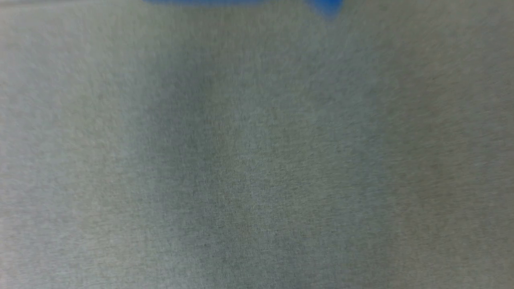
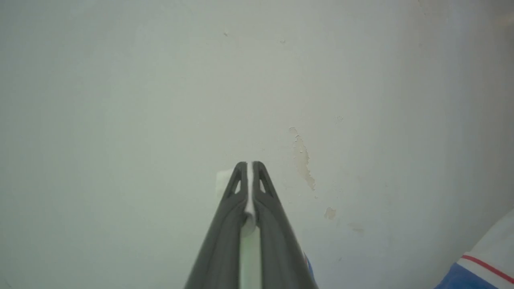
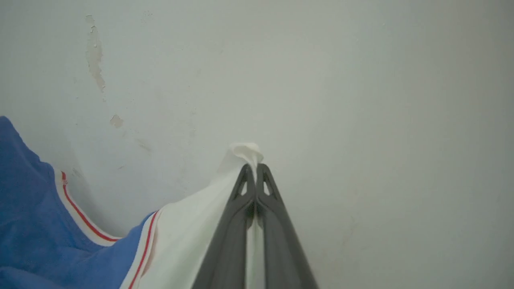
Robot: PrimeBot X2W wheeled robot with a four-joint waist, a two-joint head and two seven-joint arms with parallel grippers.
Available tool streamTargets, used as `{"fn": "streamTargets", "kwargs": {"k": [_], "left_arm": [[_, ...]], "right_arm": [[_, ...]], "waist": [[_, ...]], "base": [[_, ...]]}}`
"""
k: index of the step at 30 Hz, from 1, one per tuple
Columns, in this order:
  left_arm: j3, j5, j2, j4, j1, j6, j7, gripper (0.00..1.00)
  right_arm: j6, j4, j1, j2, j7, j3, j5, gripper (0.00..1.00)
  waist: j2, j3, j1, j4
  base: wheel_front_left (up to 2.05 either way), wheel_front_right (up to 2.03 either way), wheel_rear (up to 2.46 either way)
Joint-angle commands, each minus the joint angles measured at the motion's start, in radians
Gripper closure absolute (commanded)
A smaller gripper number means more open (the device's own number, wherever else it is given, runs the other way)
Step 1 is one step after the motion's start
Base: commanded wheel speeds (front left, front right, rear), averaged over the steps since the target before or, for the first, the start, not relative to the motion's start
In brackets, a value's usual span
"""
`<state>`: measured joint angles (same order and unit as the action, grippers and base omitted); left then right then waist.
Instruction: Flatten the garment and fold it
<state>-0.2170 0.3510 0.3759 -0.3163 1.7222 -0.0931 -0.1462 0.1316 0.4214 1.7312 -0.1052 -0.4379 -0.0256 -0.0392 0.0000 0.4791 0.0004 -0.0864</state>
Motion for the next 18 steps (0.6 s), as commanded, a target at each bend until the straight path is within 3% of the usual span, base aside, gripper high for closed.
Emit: {"fn": "streamTargets", "kwargs": {"k": [1,6,12,18], "left_arm": [[0.007,0.005,-0.009,-0.011,0.013,0.001,0.022,1.0],[0.031,0.04,-0.016,-0.071,0.03,0.05,0.154,1.0],[0.057,0.099,-0.015,-0.114,-0.088,0.112,0.268,1.0],[0.034,0.169,0.001,-0.016,-0.321,0.191,0.306,1.0]], "right_arm": [[-0.001,0.013,0.014,-0.002,0.019,0.009,0.008,1.0],[-0.001,0.085,0.073,-0.038,0.097,0.066,-0.004,1.0],[-0.001,0.131,0.027,-0.093,0.167,0.133,-0.074,1.0],[-0.001,-0.005,-0.156,-0.176,0.203,0.277,-0.277,1.0]], "waist": [[0.0,0.13,-0.0004,0.033],[0.0,0.177,-0.0004,0.056],[0.0,0.207,-0.0004,0.074],[0.0,0.151,-0.0004,0.086]], "base": [[0.0,0.0,0.0],[0.0,0.0,0.0],[0.0,0.0,0.0],[0.0,0.0,0.0]]}}
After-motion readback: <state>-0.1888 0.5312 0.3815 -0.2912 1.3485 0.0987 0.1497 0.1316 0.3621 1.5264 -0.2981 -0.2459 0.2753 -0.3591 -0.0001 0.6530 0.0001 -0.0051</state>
